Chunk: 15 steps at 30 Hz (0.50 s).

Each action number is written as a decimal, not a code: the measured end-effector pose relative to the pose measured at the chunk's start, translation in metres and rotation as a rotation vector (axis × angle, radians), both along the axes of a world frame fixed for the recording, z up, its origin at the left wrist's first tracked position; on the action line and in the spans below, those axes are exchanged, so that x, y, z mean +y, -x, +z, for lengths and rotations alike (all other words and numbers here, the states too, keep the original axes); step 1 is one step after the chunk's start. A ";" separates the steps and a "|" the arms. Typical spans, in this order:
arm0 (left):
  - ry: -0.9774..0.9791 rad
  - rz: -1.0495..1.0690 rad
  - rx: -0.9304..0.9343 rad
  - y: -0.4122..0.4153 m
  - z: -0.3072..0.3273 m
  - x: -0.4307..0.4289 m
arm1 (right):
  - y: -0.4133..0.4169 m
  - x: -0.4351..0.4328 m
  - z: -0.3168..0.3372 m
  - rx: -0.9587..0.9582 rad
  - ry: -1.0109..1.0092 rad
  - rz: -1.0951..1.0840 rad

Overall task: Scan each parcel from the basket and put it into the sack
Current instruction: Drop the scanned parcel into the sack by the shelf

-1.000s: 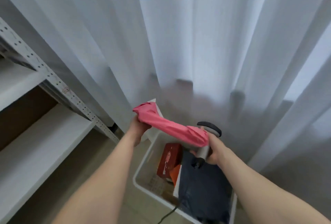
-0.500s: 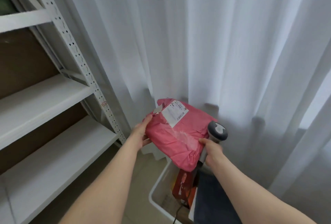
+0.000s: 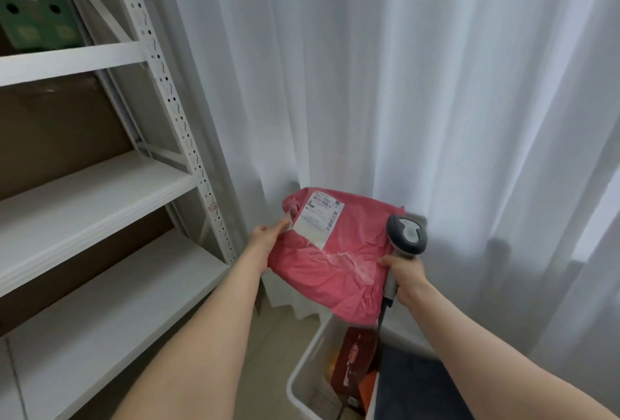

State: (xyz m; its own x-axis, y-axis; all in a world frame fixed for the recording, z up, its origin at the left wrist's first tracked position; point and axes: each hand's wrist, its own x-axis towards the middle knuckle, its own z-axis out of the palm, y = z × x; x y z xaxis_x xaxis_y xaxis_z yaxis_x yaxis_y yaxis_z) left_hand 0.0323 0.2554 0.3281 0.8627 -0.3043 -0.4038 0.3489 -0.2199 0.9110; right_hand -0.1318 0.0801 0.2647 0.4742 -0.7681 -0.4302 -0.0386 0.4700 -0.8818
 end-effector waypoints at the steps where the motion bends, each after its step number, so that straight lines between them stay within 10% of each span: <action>1: -0.082 -0.065 -0.022 0.000 0.000 0.001 | 0.000 0.001 0.001 -0.006 0.008 0.009; 15: 0.027 -0.326 0.090 0.015 0.005 0.008 | 0.010 0.004 0.011 -0.111 -0.034 -0.006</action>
